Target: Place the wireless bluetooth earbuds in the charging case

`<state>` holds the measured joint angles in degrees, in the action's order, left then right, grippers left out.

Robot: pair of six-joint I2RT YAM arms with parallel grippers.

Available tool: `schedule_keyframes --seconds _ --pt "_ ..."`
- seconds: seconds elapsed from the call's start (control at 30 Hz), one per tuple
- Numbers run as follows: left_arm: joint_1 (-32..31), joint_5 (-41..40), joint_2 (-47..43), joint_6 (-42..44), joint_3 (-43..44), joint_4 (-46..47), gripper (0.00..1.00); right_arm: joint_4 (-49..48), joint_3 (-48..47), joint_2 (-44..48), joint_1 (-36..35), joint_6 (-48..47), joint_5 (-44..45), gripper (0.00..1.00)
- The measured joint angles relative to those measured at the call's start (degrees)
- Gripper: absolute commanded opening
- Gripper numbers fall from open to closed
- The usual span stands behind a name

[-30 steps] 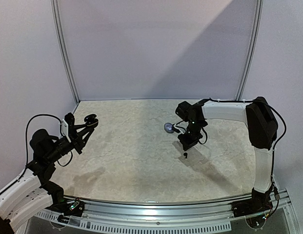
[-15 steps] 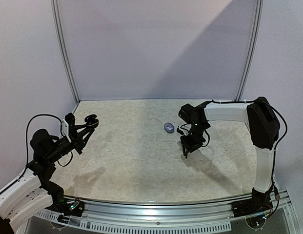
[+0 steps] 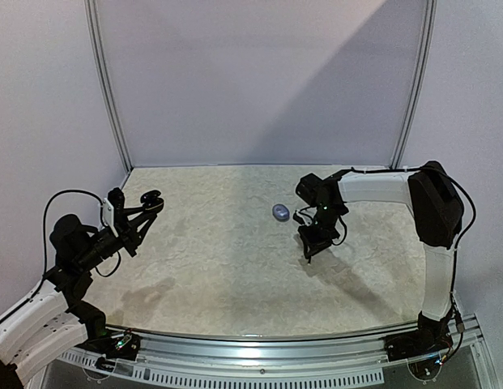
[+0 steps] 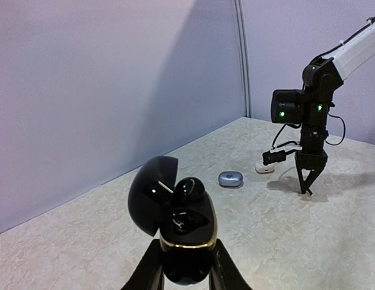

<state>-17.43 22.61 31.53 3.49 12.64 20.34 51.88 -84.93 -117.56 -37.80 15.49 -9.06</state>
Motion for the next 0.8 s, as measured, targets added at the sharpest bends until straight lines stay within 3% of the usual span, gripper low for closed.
schedule_keyframes --seconds 0.43,0.63,0.8 --pt "0.0 0.1 0.0 0.0 0.0 0.0 0.00 -0.5 0.4 -1.0 -0.1 1.0 -1.5 0.23" --pt "0.0 0.1 0.0 0.0 0.0 0.0 0.00 -0.7 0.4 -1.2 -0.1 1.3 -1.8 0.10" --pt "0.0 0.1 0.0 0.0 0.0 0.0 0.00 -0.7 0.2 -1.2 -0.1 1.5 -1.4 0.05"
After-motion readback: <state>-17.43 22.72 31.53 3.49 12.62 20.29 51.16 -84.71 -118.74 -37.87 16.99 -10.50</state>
